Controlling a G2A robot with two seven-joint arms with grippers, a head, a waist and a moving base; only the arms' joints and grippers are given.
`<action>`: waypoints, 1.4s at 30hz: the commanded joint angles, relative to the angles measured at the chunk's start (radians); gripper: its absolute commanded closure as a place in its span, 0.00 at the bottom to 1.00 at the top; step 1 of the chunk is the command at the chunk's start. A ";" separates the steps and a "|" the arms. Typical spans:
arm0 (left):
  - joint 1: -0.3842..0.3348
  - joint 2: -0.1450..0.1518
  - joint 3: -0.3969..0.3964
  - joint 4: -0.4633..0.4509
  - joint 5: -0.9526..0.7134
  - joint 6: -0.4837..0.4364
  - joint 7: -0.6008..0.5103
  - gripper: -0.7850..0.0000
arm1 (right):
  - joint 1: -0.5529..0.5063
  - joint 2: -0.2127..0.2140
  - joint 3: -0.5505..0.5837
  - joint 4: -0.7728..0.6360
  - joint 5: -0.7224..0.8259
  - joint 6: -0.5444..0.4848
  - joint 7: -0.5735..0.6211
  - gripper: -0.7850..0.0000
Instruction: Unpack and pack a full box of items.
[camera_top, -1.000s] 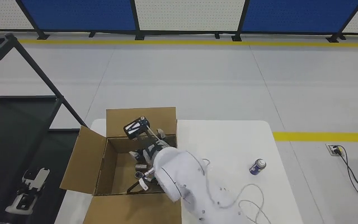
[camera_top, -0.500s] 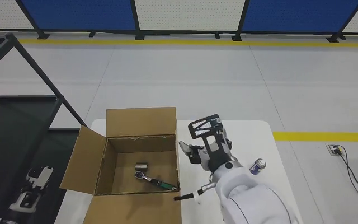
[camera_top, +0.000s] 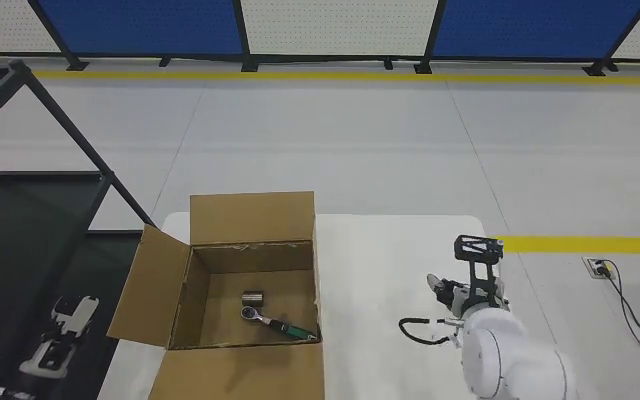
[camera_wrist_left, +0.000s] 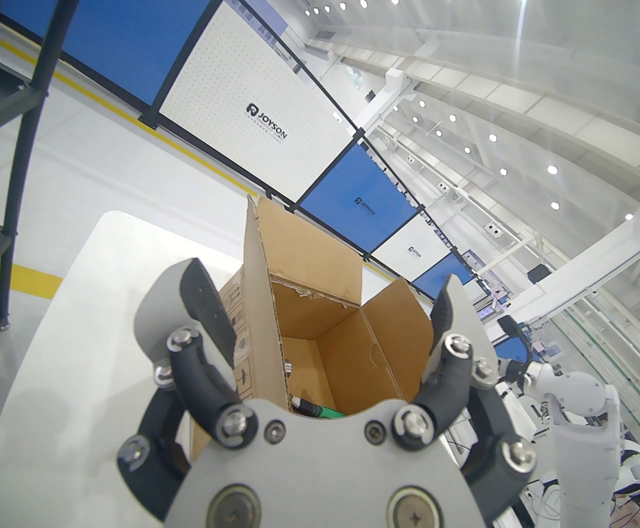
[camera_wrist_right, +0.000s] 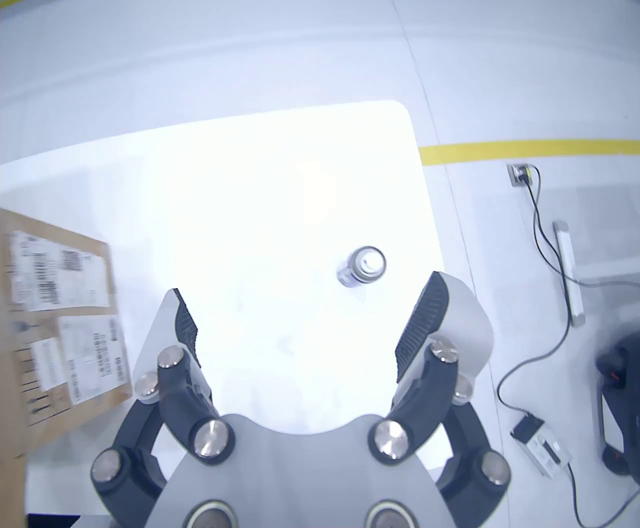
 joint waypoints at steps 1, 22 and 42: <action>-0.001 0.000 -0.001 -0.006 0.003 0.002 0.000 0.00 | -0.011 0.001 0.033 0.037 0.019 0.009 -0.012 0.00; 0.021 -0.004 0.028 -0.066 0.058 0.013 0.018 0.00 | 0.084 0.018 0.160 0.433 0.188 0.017 -0.240 0.00; 0.028 -0.006 0.018 -0.061 0.069 0.017 0.029 0.00 | 0.124 0.030 0.151 0.506 0.240 0.052 -0.285 1.00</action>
